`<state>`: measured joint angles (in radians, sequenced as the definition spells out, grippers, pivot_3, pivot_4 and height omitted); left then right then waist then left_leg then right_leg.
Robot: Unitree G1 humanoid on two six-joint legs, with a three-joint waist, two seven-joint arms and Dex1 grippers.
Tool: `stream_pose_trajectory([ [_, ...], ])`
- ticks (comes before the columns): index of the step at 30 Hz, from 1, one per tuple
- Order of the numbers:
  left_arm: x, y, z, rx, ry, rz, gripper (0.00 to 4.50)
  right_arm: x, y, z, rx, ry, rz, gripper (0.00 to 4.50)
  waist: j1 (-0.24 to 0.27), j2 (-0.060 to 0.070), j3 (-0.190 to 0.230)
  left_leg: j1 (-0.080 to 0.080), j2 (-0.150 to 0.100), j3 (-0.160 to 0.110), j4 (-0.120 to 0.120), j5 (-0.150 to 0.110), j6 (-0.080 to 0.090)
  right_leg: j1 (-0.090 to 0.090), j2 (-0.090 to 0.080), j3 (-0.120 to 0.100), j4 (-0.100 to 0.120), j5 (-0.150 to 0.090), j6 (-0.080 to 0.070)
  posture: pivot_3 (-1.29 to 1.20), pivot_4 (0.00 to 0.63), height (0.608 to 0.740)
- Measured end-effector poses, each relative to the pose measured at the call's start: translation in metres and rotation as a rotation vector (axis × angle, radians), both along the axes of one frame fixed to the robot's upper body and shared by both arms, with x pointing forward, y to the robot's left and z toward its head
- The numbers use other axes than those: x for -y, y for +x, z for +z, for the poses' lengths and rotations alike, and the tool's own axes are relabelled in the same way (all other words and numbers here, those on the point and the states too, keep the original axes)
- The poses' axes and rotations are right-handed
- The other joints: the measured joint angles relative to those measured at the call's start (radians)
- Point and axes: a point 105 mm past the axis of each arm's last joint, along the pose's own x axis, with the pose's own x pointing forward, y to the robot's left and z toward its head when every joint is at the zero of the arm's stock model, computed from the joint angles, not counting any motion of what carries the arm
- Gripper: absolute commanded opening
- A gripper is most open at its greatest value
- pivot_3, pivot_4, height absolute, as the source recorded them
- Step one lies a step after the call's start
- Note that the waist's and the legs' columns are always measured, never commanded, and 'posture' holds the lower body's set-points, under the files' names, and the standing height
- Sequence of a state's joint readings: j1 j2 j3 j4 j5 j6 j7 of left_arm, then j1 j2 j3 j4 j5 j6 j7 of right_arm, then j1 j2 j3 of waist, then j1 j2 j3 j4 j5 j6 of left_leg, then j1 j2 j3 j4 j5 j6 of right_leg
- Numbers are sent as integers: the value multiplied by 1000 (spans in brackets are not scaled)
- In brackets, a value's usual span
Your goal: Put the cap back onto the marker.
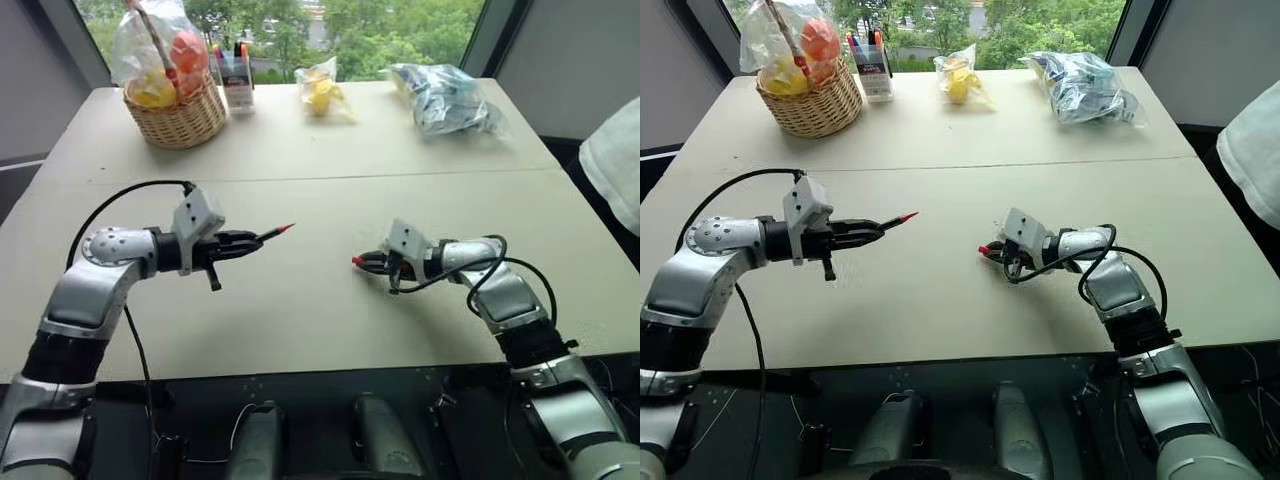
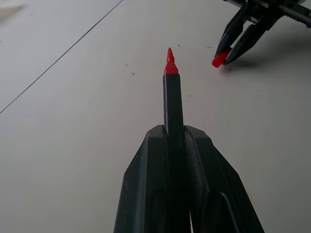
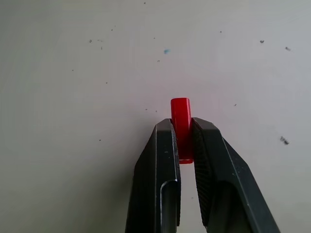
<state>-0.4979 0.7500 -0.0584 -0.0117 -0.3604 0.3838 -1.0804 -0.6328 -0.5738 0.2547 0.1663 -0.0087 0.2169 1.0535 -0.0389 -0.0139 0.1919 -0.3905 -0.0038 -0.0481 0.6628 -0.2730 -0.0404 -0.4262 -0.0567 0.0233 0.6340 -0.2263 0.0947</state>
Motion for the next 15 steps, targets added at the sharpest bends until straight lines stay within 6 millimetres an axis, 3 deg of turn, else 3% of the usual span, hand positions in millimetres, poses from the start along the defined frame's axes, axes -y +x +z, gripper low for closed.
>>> stream_pose_trajectory([
  [3, 5, 3, 1, 11, 27, -65, 0, -8, 3, 25, 112, -53, 81, 47, -3, 0, 0, 0, 0, 0, 0, 0, 0, 0, 0, 0, 0, 0, 0, 0, 150, 740],
  [8, 8, 7, -5, 21, 87, -135, 0, -16, -2, 20, 91, -97, 161, 47, -2, 0, 0, -1, 0, 0, 0, 0, 0, 0, 0, 0, 0, 0, 0, 0, 150, 740],
  [12, 17, 8, -2, 68, 113, -186, 0, -25, 1, 37, 135, -104, 199, 47, -2, 0, 0, -1, 0, 0, 0, 0, 0, 0, 0, 0, 0, 0, 0, 0, 150, 740],
  [15, 17, 9, -2, 79, 124, -190, 0, -28, 0, 38, 135, -102, 207, 47, -2, 0, 0, -1, 0, 0, 0, 0, 0, 0, 0, 0, 0, 0, 0, 0, 150, 740],
])
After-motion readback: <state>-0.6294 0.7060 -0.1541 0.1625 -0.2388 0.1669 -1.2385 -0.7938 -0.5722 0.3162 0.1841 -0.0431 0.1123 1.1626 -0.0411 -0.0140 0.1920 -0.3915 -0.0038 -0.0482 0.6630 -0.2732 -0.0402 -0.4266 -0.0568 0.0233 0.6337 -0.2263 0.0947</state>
